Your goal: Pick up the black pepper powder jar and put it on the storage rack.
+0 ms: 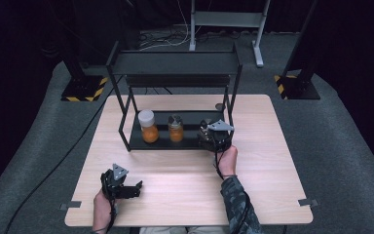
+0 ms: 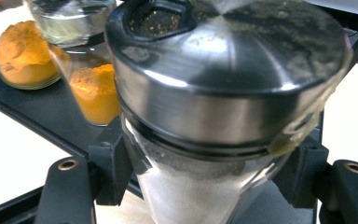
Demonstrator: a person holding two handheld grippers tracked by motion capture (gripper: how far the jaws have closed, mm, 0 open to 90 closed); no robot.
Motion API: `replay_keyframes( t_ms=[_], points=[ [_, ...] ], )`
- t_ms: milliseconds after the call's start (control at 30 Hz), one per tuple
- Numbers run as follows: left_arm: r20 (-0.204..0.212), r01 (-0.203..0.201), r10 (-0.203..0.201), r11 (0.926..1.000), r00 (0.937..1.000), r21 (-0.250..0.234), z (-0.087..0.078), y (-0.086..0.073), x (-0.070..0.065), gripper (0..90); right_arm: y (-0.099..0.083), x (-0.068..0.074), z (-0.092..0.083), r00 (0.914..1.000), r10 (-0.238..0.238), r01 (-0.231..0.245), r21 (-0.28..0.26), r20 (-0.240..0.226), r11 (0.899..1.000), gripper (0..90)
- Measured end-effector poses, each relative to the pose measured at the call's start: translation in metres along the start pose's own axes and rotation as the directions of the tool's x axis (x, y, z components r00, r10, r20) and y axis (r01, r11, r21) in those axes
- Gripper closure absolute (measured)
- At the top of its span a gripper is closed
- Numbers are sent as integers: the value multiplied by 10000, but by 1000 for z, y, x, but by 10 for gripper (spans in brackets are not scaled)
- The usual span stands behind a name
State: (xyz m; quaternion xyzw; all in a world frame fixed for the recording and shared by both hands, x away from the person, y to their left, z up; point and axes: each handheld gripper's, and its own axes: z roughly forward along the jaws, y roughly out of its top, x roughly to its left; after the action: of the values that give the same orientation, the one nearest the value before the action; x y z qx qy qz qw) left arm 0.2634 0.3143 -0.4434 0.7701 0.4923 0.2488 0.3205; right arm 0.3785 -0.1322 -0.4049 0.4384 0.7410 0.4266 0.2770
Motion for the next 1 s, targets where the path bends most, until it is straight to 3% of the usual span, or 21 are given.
replay_keyframes(
  t_ms=[1000],
  points=[
    [-2,4,-4,10000,10000,-5,0,0,0,12,0,-1,28,9984,394,-409,370,405,9985,303]
  ],
)
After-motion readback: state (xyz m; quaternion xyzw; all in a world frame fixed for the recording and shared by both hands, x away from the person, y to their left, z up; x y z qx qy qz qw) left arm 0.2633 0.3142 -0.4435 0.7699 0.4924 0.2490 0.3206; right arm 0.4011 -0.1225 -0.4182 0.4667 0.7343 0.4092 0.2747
